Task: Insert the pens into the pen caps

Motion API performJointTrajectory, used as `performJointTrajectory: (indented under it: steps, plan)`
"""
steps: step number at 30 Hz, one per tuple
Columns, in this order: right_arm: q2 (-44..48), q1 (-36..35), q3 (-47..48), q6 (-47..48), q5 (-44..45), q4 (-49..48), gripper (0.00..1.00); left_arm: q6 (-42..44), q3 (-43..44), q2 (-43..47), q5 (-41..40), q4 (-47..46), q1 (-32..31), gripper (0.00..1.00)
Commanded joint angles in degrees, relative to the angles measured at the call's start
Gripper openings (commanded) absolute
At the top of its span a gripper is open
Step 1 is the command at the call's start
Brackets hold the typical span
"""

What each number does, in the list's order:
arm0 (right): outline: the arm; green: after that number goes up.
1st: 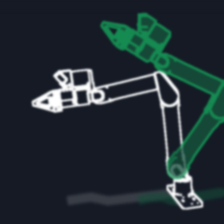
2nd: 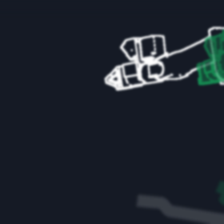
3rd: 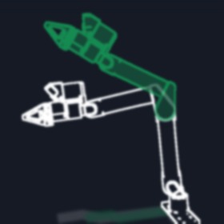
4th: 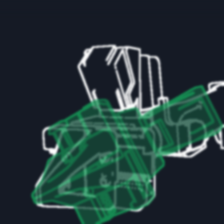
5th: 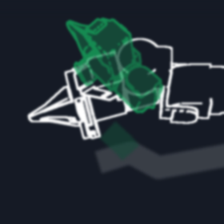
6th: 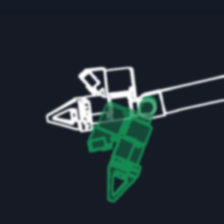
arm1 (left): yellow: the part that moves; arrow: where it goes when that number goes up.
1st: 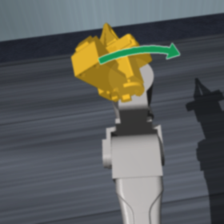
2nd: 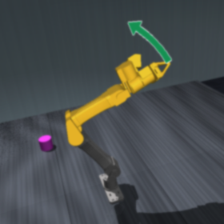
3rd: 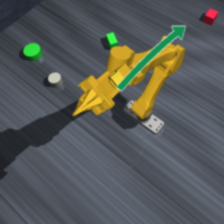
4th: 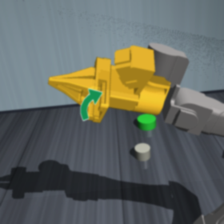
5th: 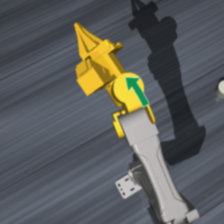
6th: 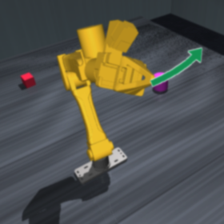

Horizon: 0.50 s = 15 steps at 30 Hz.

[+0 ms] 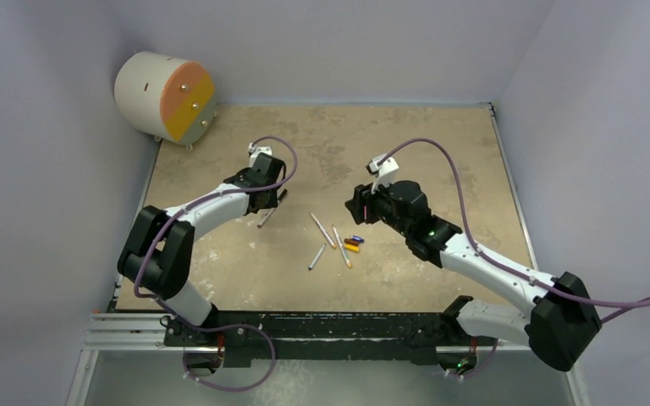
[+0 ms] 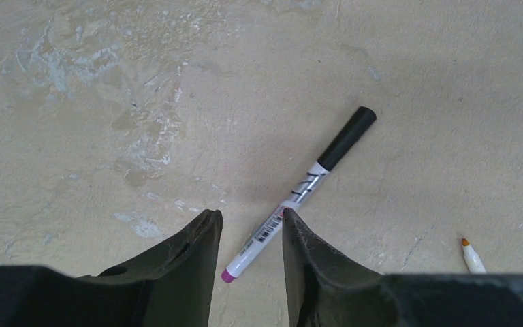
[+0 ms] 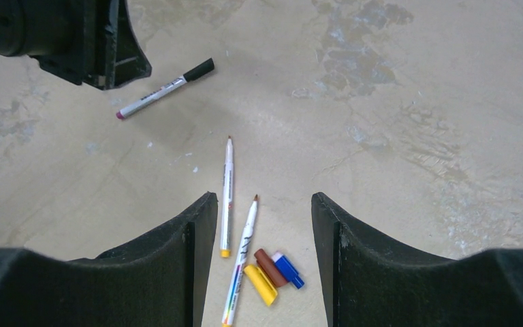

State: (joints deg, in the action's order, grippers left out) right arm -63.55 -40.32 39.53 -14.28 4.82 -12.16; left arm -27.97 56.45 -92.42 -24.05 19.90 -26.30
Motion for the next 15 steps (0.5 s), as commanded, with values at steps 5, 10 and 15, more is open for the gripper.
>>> performJointTrajectory:
  steps: [5,10,15]
  plan:
    - [-9.4,0.2,3.9,1.1,-1.3,1.1,0.41,-0.7,1.8,3.7,1.8,-2.0,0.2,0.39]
    - [-14.5,0.1,4.7,1.9,-3.2,1.0,0.06,-0.9,0.9,9.3,9.3,-7.7,0.2,0.39]
    - [-14.0,0.1,3.3,0.2,-4.5,0.0,0.0,-1.2,0.1,8.6,18.8,-13.3,-1.2,0.34]
